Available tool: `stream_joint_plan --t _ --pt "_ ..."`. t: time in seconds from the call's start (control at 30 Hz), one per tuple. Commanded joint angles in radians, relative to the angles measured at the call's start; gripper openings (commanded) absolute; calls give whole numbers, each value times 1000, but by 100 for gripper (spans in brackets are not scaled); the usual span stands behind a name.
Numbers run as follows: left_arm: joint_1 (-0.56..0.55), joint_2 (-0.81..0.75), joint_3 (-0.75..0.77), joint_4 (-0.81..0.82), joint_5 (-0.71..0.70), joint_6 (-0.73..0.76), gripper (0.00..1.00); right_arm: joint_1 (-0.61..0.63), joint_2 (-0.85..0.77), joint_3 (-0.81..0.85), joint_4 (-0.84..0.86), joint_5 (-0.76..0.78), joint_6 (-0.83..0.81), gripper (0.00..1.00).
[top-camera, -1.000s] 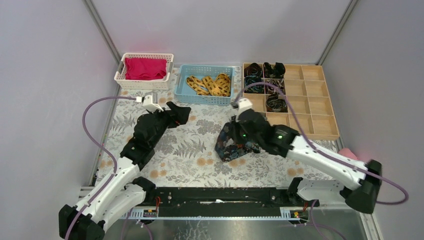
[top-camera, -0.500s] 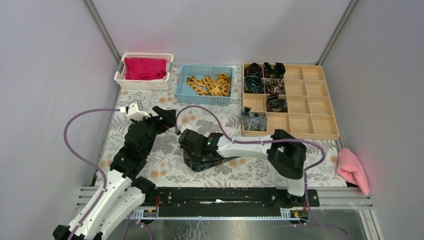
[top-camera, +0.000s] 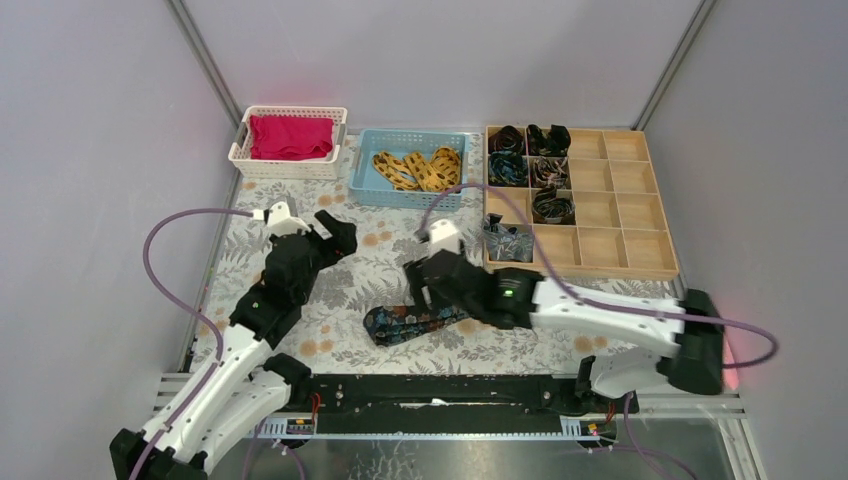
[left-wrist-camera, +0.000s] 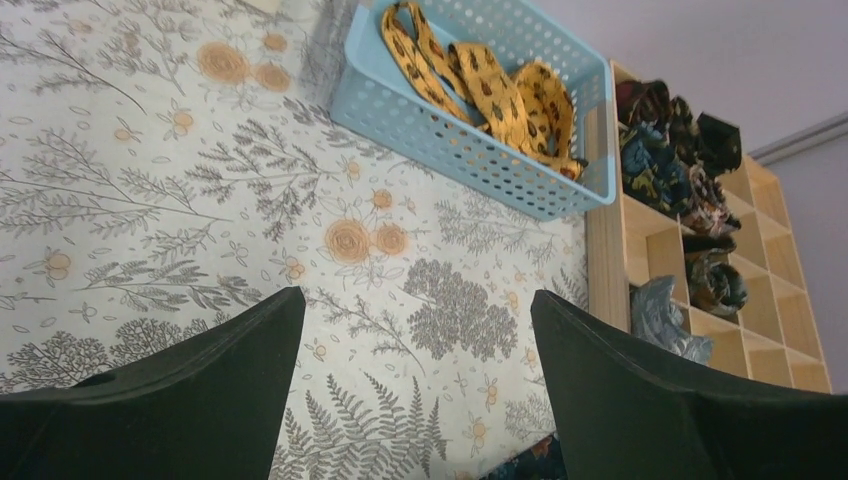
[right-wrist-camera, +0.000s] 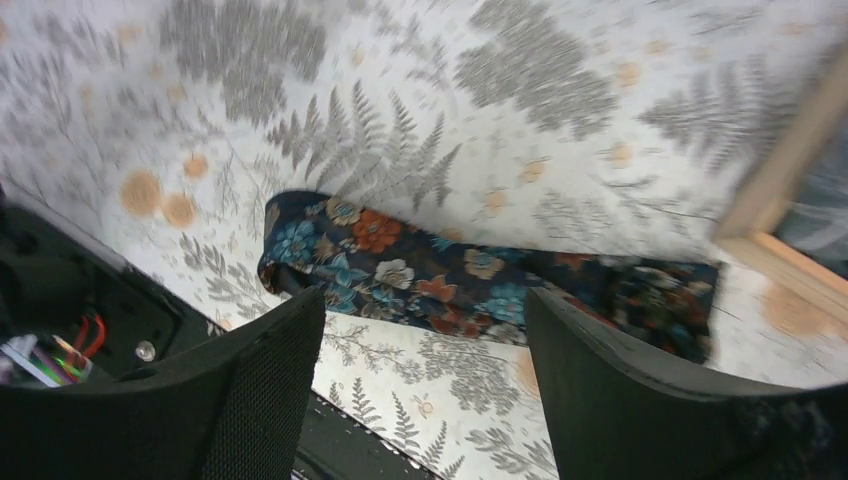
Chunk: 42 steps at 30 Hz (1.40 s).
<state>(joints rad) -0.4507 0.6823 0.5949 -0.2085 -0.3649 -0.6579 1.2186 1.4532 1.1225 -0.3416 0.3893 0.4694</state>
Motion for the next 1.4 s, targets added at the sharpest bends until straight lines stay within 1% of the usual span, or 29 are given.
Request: stream_joint_plan --t 0.0,0.03,0.07,0.1,0.13,0.17,0.2,0.23,0.27,0.3,0.33,0.43,0.47,0.57,0.77,0.97,1.03,1.1,1.37 --pt "-23 48 37 63 51 12 91 1 -208 -76 -166 262 140 79" --pt "-33 69 39 75 56 15 91 1 -243 -90 -214 305 178 82" --pt "-50 86 43 84 62 17 91 1 -271 -113 -258 356 224 87" --pt "-64 103 46 100 75 21 91 -1 -297 -130 -307 401 249 87" --pt "-81 121 49 120 92 25 90 -7 -311 -138 -369 430 311 83" --pt "-104 139 51 138 98 26 90 -18 -314 -156 -435 463 370 67" --pt "-130 160 57 153 97 28 90 -40 -313 -165 -492 478 426 43" --pt "-157 182 68 165 92 35 90 -62 -308 -178 -546 479 485 24" --pt "-186 203 79 176 83 43 89 -78 -304 -201 -579 472 539 15" --pt "-210 225 92 181 72 49 89 -92 -301 -226 -594 466 558 9" --pt "-231 244 109 184 70 55 89 -113 -298 -249 -603 452 593 1" --pt "-264 289 132 189 87 59 89 -226 -288 -338 -532 373 558 0" --pt "-267 299 134 191 103 57 90 -289 -275 -368 -480 349 531 0" --pt "-270 311 128 201 132 56 90 -393 -239 -415 -380 267 459 0" --pt "-276 304 114 205 179 64 90 -625 -148 -453 -240 143 339 0" --pt "-289 280 98 205 184 65 90 -803 -83 -500 -160 84 276 0" --pt "-297 287 95 205 193 70 90 -862 -68 -494 -131 36 238 0" --pt "-309 306 93 239 216 78 90 -901 -52 -466 -138 45 228 0" --pt "-403 411 137 247 249 146 90 -1049 42 -331 -94 8 140 0"
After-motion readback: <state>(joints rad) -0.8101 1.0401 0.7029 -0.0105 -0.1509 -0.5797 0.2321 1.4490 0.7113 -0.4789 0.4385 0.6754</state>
